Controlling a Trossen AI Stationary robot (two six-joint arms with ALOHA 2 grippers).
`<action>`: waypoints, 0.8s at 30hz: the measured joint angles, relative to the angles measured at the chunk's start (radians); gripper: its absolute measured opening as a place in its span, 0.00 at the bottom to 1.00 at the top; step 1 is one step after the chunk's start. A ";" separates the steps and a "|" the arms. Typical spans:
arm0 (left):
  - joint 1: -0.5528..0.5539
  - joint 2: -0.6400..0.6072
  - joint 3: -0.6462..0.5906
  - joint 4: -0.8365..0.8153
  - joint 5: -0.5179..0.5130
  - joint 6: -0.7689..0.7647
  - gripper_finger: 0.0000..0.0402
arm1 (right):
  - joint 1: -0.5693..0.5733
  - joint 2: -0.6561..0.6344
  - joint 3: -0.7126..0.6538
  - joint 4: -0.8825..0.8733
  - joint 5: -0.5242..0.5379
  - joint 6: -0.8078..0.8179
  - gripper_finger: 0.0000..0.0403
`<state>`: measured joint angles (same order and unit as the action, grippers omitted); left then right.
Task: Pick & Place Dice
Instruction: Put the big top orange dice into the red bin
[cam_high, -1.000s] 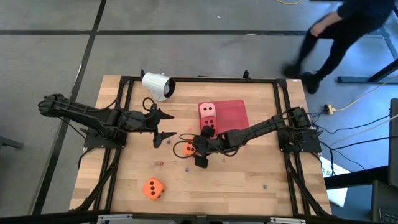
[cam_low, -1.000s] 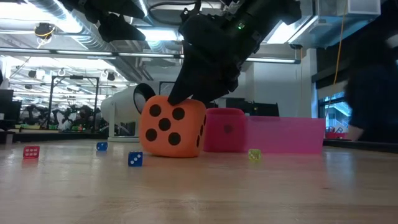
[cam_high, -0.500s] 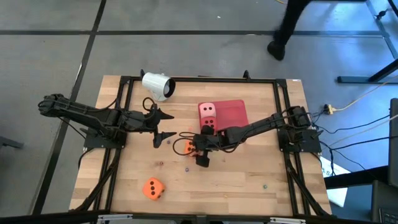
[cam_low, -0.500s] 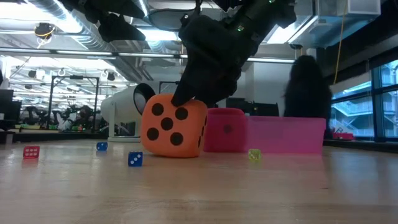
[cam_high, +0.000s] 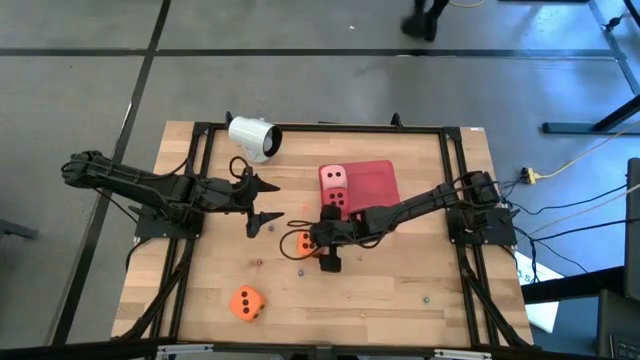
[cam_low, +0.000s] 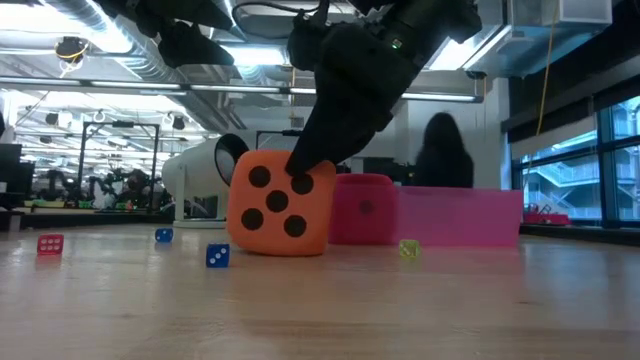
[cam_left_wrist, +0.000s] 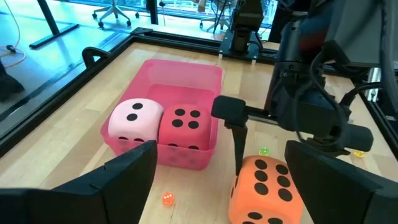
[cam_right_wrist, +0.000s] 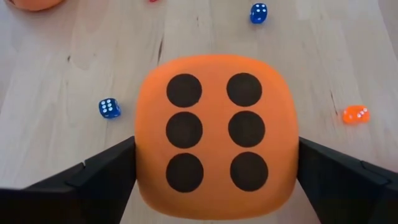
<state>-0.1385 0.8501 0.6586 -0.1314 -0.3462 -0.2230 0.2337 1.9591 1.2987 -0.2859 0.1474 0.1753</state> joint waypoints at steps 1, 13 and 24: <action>0.000 0.000 0.000 0.000 0.000 0.000 0.86 | 0.000 0.000 0.000 0.000 0.000 0.000 0.96; 0.000 0.000 0.000 0.000 0.000 0.000 0.86 | -0.001 -0.002 -0.002 0.012 -0.009 0.001 0.91; 0.000 0.000 0.000 0.000 0.000 0.000 0.86 | -0.005 -0.142 0.108 -0.207 -0.009 0.014 0.90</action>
<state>-0.1383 0.8501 0.6586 -0.1310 -0.3462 -0.2230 0.2290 1.8168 1.4070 -0.4934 0.1387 0.1896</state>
